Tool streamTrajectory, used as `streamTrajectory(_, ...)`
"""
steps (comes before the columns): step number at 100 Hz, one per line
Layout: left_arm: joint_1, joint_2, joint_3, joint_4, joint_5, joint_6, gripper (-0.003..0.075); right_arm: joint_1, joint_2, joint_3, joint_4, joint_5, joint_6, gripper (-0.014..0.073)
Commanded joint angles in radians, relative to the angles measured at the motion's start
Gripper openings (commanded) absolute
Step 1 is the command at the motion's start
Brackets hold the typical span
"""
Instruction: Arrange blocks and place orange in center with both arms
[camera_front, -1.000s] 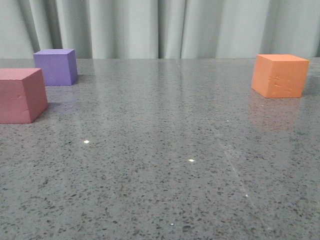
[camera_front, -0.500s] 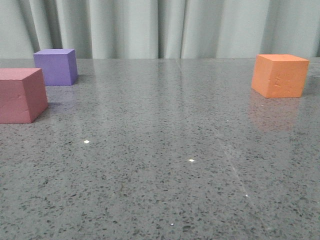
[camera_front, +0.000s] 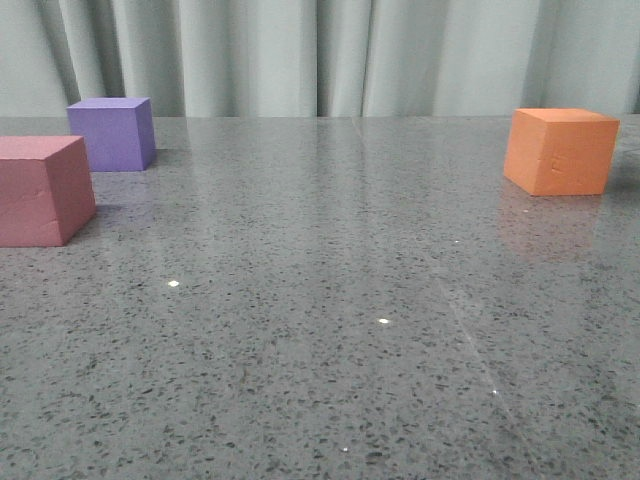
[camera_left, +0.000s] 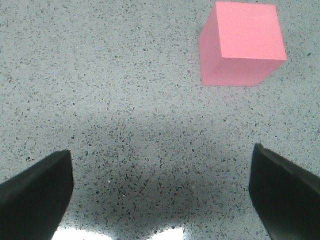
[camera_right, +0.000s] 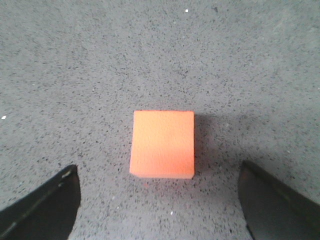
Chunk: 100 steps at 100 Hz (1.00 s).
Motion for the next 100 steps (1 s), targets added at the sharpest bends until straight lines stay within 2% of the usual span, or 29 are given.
streamTrajectory(1,0.003,0.005,-0.032,-0.016,-0.039,0.003,0.068,-0.007,0.042,-0.076,0.004,-0.028,-0.023,0.0634)
streamTrajectory(86,0.003,0.005,-0.032,-0.028,-0.039,0.003,0.068,-0.007,0.316,-0.101,0.004,-0.014,-0.05,0.0631)
streamTrajectory(93,0.003,0.005,-0.032,-0.028,-0.039,0.003,0.068,-0.007,0.316,-0.101,0.004,-0.008,-0.05,0.0591)
streamTrajectory(100,0.003,0.005,-0.032,-0.028,-0.039,0.003,0.068,-0.007,0.316,-0.101,0.004,-0.003,-0.05,0.0492)
